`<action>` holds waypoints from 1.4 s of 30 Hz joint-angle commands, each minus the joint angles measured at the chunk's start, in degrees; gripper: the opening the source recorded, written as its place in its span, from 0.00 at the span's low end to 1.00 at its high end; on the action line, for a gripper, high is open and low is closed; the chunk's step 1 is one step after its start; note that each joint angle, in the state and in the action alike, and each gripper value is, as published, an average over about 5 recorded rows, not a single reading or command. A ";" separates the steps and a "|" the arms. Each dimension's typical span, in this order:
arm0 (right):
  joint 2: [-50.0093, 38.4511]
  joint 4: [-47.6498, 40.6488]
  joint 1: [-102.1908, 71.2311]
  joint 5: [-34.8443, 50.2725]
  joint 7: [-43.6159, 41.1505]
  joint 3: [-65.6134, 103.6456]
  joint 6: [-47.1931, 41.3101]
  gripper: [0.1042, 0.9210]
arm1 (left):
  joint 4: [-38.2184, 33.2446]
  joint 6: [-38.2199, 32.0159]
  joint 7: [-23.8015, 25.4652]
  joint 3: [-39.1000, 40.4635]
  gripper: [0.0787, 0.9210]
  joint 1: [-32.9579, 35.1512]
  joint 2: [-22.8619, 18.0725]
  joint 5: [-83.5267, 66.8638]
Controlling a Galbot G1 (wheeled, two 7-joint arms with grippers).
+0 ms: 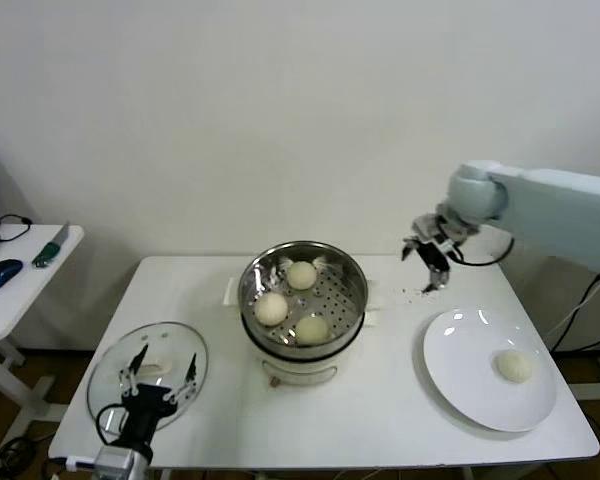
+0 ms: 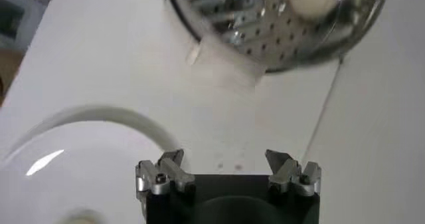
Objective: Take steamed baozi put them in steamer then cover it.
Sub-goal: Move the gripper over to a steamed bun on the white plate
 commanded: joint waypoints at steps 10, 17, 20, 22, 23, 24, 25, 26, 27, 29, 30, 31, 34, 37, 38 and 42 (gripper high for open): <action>-19.80 -7.71 -39.74 -20.62 -5.23 33.26 -0.60 0.88 | -0.17 1.48 -0.12 0.62 0.88 -0.57 -0.26 1.72; -18.05 -11.22 -44.81 -22.26 -5.25 38.75 0.47 0.88 | 0.31 1.33 -0.13 0.71 0.88 -0.21 -1.00 2.55; -17.21 -12.09 -44.99 -22.42 -5.21 38.92 0.53 0.88 | 0.35 1.35 -0.15 0.70 0.88 -0.19 -1.12 2.74; -16.71 -12.62 -44.96 -22.53 -5.21 38.89 0.57 0.88 | 0.32 1.35 -0.15 0.62 0.88 -0.15 -1.16 2.79; -16.49 -12.83 -44.95 -22.61 -5.21 38.84 0.58 0.88 | 0.32 1.35 -0.16 0.55 0.88 -0.11 -1.18 2.79; -16.26 -13.04 -44.97 -22.74 -5.21 38.80 0.61 0.88 | 0.32 1.34 -0.16 0.47 0.88 -0.05 -1.20 2.79; -16.02 -13.25 -45.03 -22.88 -5.19 38.77 0.64 0.88 | 0.34 1.32 -0.16 0.39 0.88 0.01 -1.20 2.79; -15.75 -13.49 -45.09 -23.00 -5.17 38.78 0.66 0.88 | 0.37 1.29 -0.16 0.31 0.88 0.08 -1.22 2.79; -15.51 -13.73 -45.16 -23.12 -5.13 38.80 0.70 0.88 | 0.41 1.26 -0.16 0.24 0.88 0.13 -1.21 2.79; -15.04 -14.25 -45.25 -23.26 -5.03 38.89 0.78 0.88 | 0.48 1.21 -0.16 0.17 0.88 0.21 -1.23 2.79; -14.81 -14.56 -45.25 -23.34 -4.98 38.93 0.83 0.88 | 0.52 1.19 -0.17 0.16 0.88 0.23 -1.26 2.79; -14.56 -14.91 -45.23 -23.43 -4.93 38.99 0.91 0.88 | 0.55 1.18 -0.17 0.18 0.88 0.23 -1.30 2.81; -13.78 -15.95 -45.13 -23.69 -4.80 39.19 1.22 0.88 | 0.67 1.14 -0.18 0.30 0.88 0.26 -1.50 2.95; -12.95 -16.78 -45.01 -23.87 -4.74 39.28 1.46 0.88 | 0.90 1.05 -0.18 0.44 0.88 0.26 -1.69 3.20; -12.68 -17.02 -44.99 -23.95 -4.74 39.26 1.51 0.88 | 0.97 1.01 -0.18 0.48 0.88 0.26 -1.74 3.27; -11.87 -17.67 -45.04 -24.31 -4.85 39.04 1.65 0.88 | 1.19 0.97 -0.19 0.48 0.88 0.20 -1.86 3.40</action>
